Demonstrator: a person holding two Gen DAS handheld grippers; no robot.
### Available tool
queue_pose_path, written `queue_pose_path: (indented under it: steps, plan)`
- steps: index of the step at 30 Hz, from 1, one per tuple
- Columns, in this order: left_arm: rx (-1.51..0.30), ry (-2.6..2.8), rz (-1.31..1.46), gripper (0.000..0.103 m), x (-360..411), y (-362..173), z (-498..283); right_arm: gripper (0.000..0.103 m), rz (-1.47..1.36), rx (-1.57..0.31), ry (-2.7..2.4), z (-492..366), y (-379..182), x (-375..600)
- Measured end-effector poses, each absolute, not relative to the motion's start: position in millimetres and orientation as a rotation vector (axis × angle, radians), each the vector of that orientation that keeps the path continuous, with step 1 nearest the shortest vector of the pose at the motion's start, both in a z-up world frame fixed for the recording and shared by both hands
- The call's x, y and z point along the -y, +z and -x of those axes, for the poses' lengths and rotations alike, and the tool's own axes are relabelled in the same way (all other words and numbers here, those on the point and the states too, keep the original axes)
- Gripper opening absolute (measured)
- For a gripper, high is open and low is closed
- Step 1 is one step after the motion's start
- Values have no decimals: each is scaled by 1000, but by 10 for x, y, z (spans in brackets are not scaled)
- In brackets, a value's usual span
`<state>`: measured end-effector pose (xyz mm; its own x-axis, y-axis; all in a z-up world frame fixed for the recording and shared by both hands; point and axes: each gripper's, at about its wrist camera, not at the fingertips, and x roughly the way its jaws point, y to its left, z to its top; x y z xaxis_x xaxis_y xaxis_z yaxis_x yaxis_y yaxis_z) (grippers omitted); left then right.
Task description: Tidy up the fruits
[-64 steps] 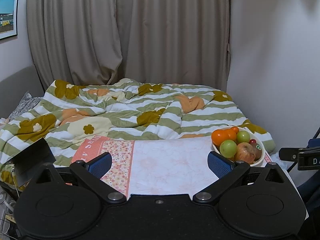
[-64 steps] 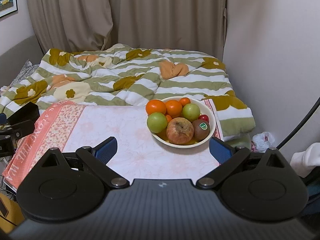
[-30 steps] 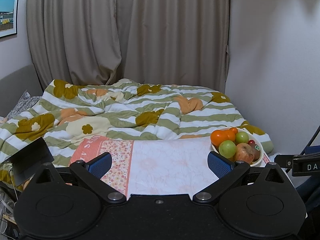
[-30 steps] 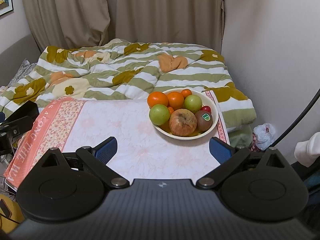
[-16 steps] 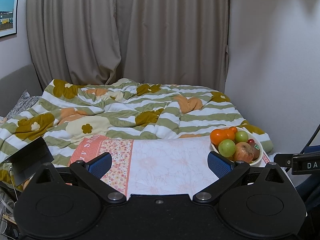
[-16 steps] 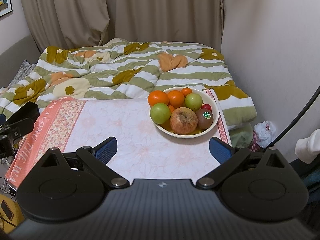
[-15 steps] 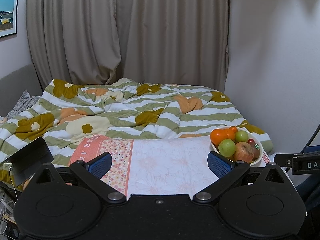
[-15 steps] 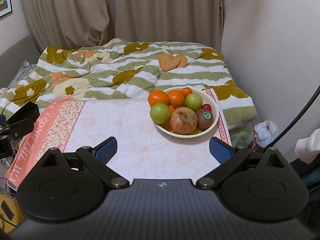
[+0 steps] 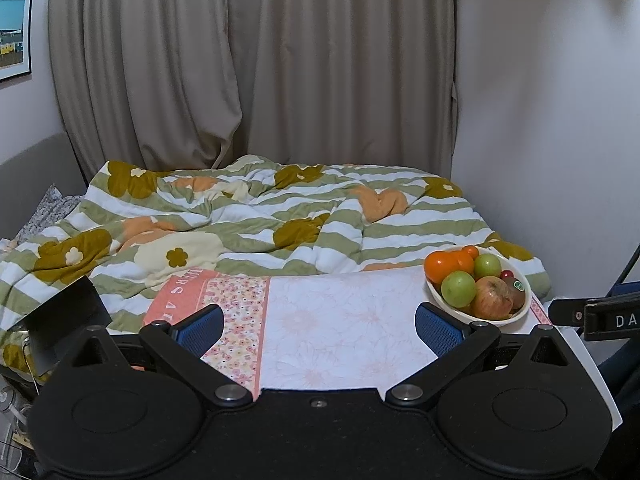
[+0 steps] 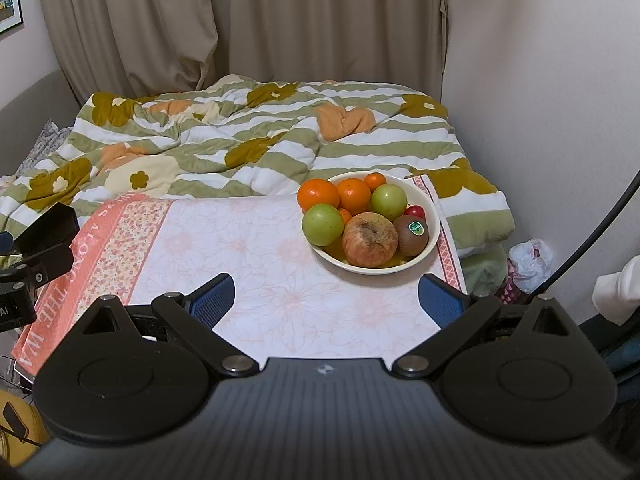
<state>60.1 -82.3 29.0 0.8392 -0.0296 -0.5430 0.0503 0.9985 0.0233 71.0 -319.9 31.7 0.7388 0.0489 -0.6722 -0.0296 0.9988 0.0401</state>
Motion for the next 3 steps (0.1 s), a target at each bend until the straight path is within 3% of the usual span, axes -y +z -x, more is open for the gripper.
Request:
queue_pose_path:
  steps: [3]
  plan:
    - [-571,-42,-39,103,821,287,-606,103,-35,-746,40,-688,278,3161]
